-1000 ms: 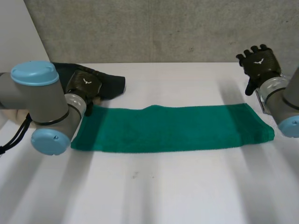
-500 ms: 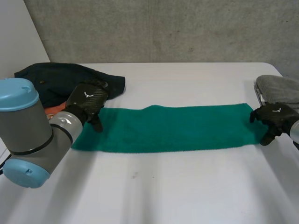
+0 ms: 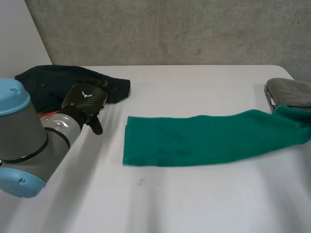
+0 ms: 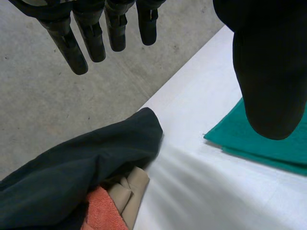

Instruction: Fold the laundry.

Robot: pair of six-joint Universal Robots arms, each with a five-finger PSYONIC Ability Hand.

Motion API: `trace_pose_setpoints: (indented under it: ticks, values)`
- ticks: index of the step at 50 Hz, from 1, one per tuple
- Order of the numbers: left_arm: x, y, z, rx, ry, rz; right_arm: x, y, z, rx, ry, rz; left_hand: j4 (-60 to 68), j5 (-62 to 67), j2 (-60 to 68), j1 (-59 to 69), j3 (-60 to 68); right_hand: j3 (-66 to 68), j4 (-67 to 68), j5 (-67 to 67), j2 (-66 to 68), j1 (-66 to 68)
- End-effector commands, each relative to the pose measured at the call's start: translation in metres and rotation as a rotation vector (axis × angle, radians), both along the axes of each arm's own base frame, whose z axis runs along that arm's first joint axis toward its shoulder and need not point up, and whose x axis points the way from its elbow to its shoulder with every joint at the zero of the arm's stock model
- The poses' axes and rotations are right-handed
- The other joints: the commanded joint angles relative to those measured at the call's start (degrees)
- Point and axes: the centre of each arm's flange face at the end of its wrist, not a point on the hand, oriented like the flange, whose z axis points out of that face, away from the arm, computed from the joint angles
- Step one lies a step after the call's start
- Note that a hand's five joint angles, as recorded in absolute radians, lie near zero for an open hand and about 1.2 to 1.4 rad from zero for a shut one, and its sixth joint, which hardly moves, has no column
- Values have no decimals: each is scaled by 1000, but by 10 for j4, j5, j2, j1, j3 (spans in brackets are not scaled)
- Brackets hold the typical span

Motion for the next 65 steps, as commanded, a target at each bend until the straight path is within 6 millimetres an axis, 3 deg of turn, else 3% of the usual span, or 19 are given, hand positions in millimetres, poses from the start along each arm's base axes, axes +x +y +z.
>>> trace_pose_setpoints:
  ticks: [1, 6, 10, 13, 20, 23, 24, 26, 29, 30, 33, 35, 39, 45, 47, 48, 51, 58, 65]
  values:
    - [4, 6, 5, -8, 4, 8, 106, 22, 31, -187, 29, 316, -13, -24, -17, -4, -18, 121, 114, 137, 127, 158]
    - [6, 11, 8, -14, 6, 8, 216, 87, 38, -332, 6, 726, -13, -24, -17, -4, -18, 121, 114, 137, 127, 158]
    - [7, 14, 9, -15, 7, 8, 278, 143, 29, -382, -16, 979, -13, -24, -17, -4, -18, 121, 114, 137, 127, 158]
    - [9, 14, 7, -11, 5, 12, 314, 180, -7, -313, -21, 1134, -13, -24, -17, -4, -18, 121, 114, 137, 127, 158]
    - [12, 14, 2, 3, 3, 19, 350, 227, -62, -212, 39, 1290, -14, -26, -18, -6, -20, 121, 114, 137, 127, 158]
    - [12, 14, 1, 2, 9, 19, 349, 228, -65, -199, 61, 1281, -14, -26, -18, -6, -20, -22, -29, -6, -16, 15]
    - [12, 14, 0, 5, 9, 20, 347, 227, -63, -182, 58, 1254, -14, -26, -18, -6, -20, -375, -381, -358, -369, -338]
    - [12, 14, 0, 2, 10, 20, 343, 225, -60, -150, 34, 1197, -16, -28, -20, -8, -21, -579, -586, -563, -573, -542]
    - [11, 14, 1, -2, 10, 16, 334, 216, -40, -111, -75, 1083, -16, -28, -20, -8, -21, -579, -586, -563, -573, -542]
    - [11, 14, 2, -5, 12, 15, 321, 203, -16, -104, -178, 999, -17, -28, -21, -8, -22, -579, -586, -563, -573, -542]
    - [10, 13, 4, -10, 15, 14, 292, 181, 14, -57, -368, 867, -17, -28, -21, -8, -22, -579, -586, -563, -573, -542]
    - [10, 13, 6, -17, 17, 13, 274, 172, 18, 16, -479, 785, -17, -28, -21, -8, -22, -579, -586, -563, -573, -542]
    - [7, 15, 5, -17, 17, 3, 242, 156, 0, 158, -564, 627, -17, -28, -21, -8, -22, -579, -586, -563, -573, -542]
    - [6, 15, 4, -12, 17, 0, 183, 132, -43, 254, -399, 451, -17, -28, -21, -8, -22, -579, -586, -563, -573, -542]
    - [5, 16, 2, -7, 18, -3, 176, 128, -56, 273, -347, 427, -17, -28, -21, -8, -22, -435, -441, -419, -429, -398]
    - [5, 16, 3, -8, 18, -4, 173, 125, -62, 278, -322, 423, -17, -28, -21, -8, -22, -242, -249, -226, -236, -205]
    - [0, 20, 3, -7, 20, -21, 168, 118, -65, 272, -299, 413, -17, -28, -21, -8, -22, 85, 79, 101, 91, 122]
    - [-2, 24, 6, -14, 22, -30, 173, 97, -43, 128, -265, 379, -17, -28, -21, -8, -22, 121, 114, 137, 127, 158]
    - [0, 23, 13, -36, 31, -21, 251, 137, 20, -166, -311, 680, -17, -28, -21, -8, -22, 121, 114, 137, 127, 158]
